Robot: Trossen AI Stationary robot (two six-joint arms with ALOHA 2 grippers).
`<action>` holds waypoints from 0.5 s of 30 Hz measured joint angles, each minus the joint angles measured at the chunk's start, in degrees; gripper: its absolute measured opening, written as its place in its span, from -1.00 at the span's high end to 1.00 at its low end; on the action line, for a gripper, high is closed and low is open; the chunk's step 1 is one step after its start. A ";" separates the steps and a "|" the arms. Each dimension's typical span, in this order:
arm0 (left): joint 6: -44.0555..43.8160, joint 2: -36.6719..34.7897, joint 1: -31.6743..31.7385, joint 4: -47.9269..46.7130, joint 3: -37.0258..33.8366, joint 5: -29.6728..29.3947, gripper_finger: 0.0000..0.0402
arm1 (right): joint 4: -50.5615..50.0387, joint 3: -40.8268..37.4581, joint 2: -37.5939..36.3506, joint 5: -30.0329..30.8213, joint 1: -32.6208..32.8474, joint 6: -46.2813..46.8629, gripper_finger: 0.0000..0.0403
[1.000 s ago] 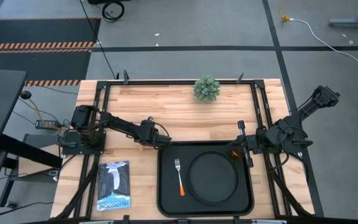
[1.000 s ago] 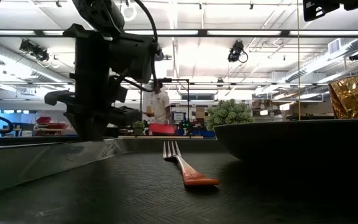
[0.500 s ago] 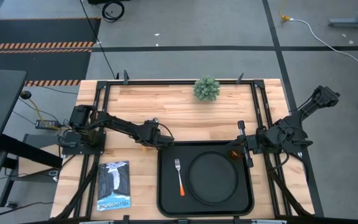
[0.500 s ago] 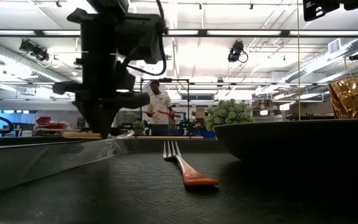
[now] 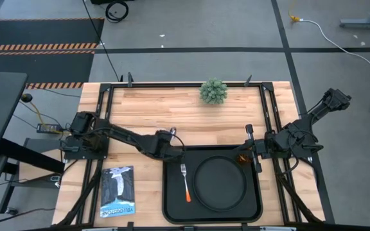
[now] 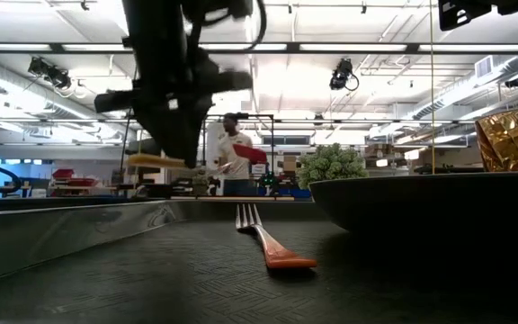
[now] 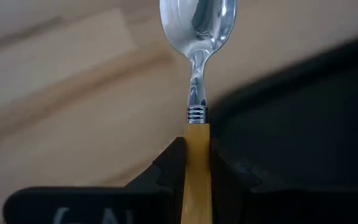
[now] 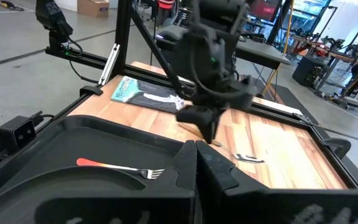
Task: Pick and place plate/cup/fork/spoon on tray
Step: Put the yellow spoon to the left orange fork on the black tray
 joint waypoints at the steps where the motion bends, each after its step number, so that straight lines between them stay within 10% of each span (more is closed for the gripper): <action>1: -0.39 -0.01 -0.84 1.01 0.22 0.09 0.66 | 0.00 0.00 -0.01 0.00 0.00 0.00 0.97; 15: -11.11 0.35 -11.63 15.22 0.33 1.77 0.67 | -0.02 0.00 0.00 0.00 0.01 0.00 0.97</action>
